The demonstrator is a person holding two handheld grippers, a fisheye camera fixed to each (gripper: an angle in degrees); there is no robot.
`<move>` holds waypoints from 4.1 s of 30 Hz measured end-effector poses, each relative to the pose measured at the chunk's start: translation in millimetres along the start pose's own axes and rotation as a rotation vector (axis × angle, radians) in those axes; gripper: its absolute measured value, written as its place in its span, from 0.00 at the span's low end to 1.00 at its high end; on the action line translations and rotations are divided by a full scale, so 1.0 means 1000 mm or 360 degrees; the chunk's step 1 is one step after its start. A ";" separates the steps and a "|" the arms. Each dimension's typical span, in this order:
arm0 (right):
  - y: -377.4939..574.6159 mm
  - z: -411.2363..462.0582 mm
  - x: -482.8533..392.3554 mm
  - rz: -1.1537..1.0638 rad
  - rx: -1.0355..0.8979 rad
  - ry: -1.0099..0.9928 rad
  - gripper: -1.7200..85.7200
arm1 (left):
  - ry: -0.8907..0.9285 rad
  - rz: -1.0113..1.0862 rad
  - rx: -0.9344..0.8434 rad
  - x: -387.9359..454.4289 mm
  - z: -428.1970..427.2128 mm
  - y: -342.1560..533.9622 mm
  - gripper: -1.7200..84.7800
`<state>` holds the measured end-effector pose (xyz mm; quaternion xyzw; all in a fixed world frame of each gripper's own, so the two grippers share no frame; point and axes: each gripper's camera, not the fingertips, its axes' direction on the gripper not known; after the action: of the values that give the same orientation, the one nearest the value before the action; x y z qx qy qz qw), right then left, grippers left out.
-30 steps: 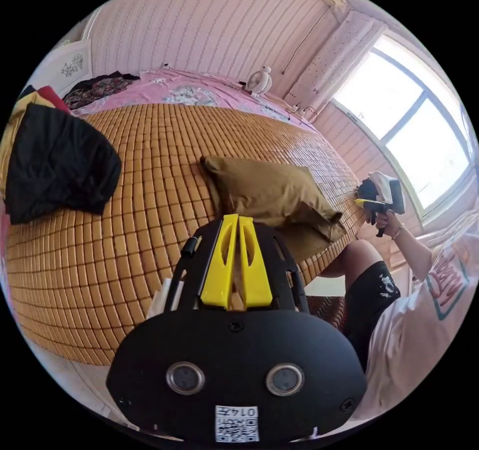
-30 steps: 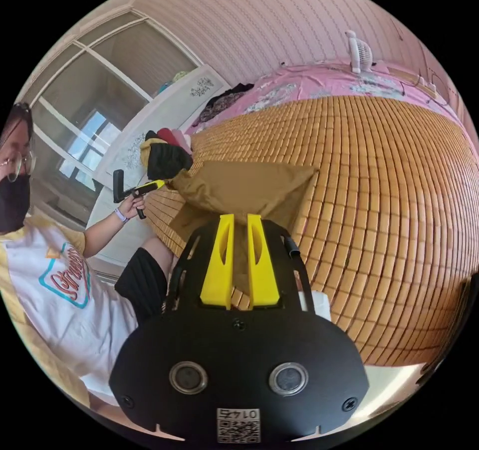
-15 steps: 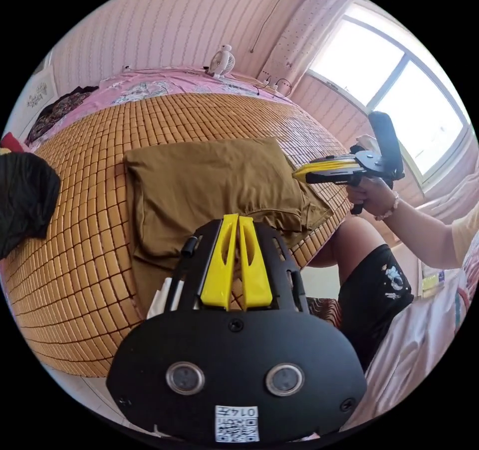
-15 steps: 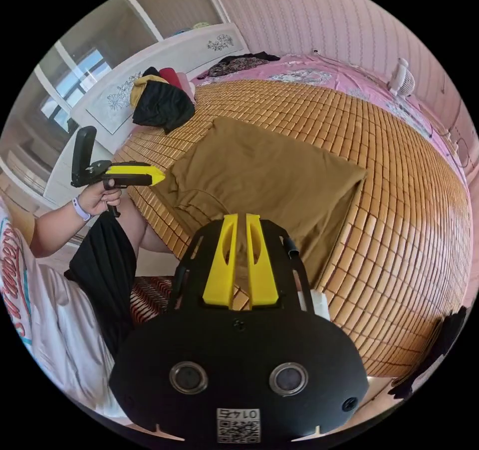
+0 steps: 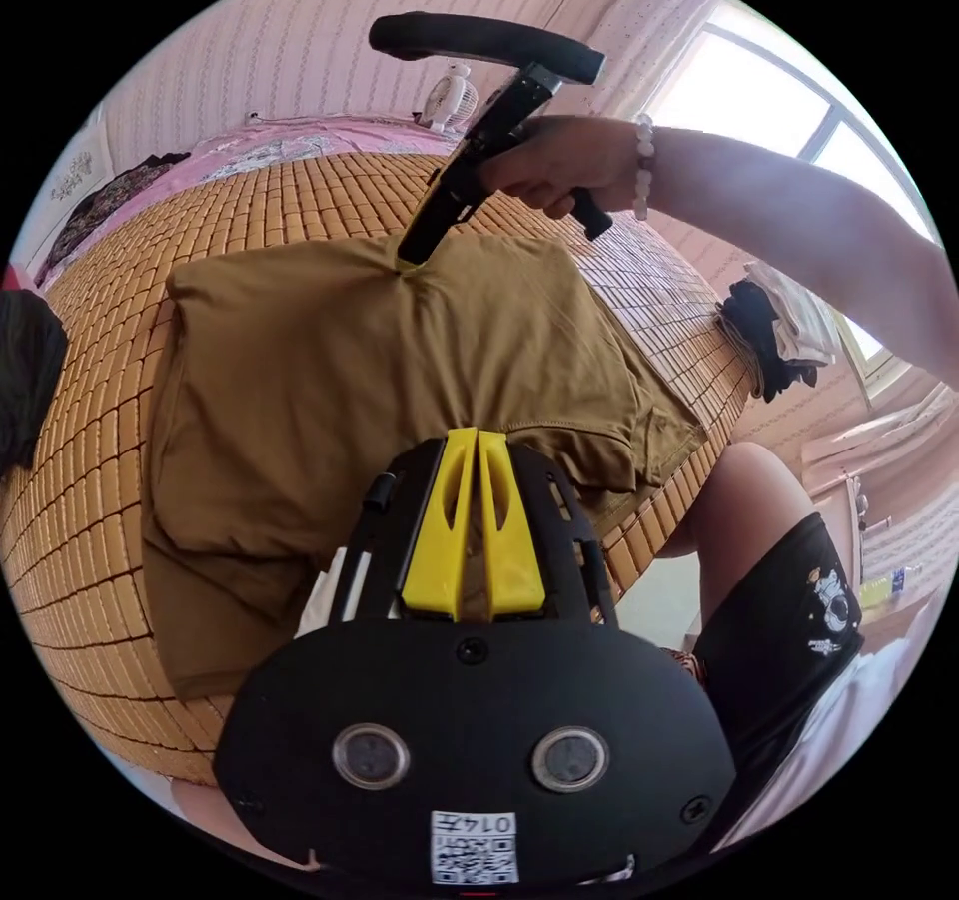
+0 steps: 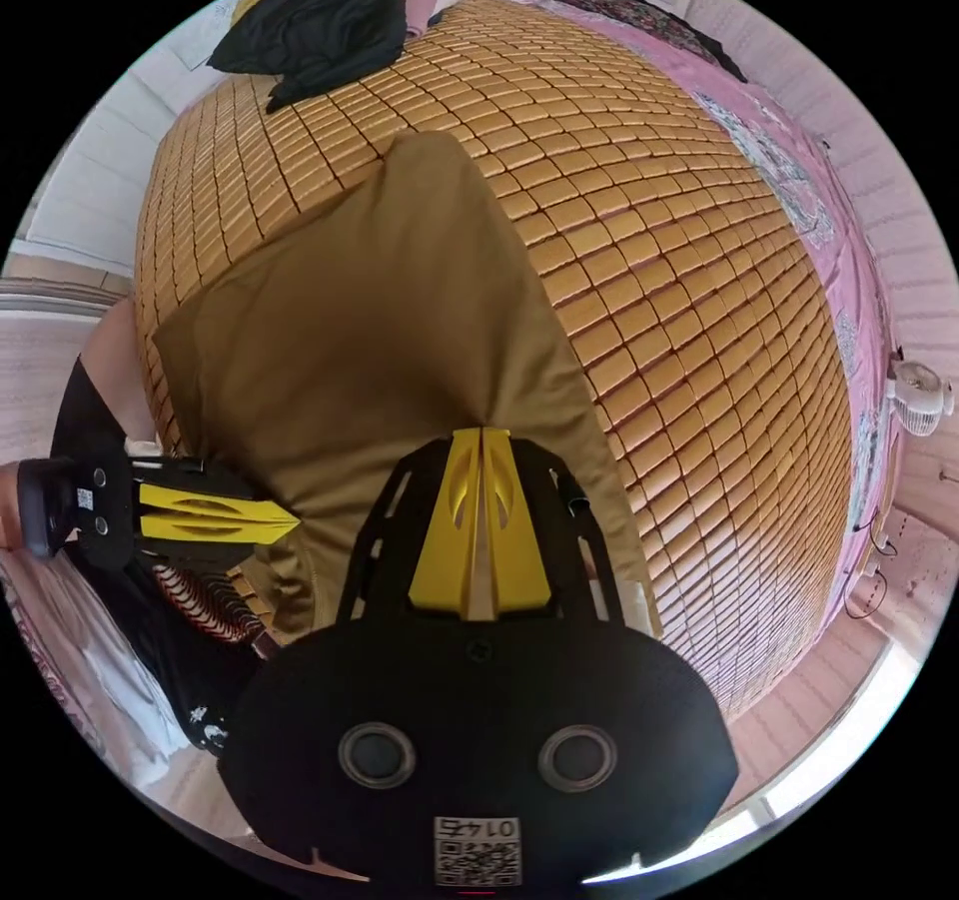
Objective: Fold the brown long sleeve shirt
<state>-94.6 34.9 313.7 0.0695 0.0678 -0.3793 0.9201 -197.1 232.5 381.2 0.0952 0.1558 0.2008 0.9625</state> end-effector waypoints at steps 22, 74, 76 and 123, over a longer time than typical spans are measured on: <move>0.317 0.014 0.014 0.1141 0.0380 -0.0413 0.12 | 0.0322 0.0536 0.0202 0.108 0.004 0.061 0.16; 0.577 0.001 0.011 0.1708 0.1634 -0.0765 0.03 | 0.0269 0.0772 0.0359 0.162 -0.080 0.124 0.02; 0.553 -0.019 0.013 0.1549 0.1646 -0.0726 0.03 | 0.0276 0.0653 0.0415 0.141 -0.092 0.120 0.03; 0.364 -0.057 -0.077 0.0816 0.1486 -0.0589 0.02 | -0.0210 0.0028 0.0368 0.016 -0.187 0.045 0.02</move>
<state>104.9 353.7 299.5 0.4158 -0.2888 -0.1393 0.8510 -262.6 302.2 213.2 0.2199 0.1135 0.1832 0.9514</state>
